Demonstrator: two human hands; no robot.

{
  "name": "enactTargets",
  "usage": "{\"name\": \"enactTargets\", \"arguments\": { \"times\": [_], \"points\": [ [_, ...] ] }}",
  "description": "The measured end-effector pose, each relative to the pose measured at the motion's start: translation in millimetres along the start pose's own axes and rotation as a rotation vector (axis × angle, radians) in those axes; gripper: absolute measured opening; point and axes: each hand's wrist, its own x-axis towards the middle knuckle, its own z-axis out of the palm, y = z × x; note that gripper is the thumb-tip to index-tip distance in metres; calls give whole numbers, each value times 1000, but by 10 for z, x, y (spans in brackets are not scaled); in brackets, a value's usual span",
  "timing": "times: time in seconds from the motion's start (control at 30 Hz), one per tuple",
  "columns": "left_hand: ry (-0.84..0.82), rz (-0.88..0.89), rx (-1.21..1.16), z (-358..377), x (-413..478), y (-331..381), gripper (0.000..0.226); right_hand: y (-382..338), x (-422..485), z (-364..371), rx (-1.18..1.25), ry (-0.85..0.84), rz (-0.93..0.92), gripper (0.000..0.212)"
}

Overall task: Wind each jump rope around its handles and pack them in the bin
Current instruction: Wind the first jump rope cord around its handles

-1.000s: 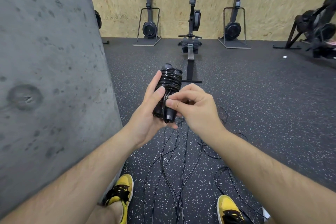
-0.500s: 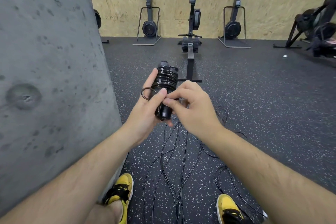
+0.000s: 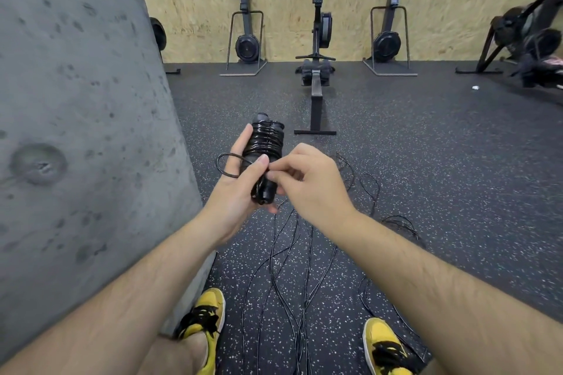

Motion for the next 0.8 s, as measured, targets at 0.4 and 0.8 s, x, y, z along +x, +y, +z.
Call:
{"name": "enactTargets", "arguments": {
  "times": [0.4,0.8],
  "points": [
    [122,-107,563,-288,124,-129,120,113,115,419,274,-179,583,57],
    [340,-313,613,-944,242,-1106,103,749,19,1147,114,-346,781,38]
  ]
}}
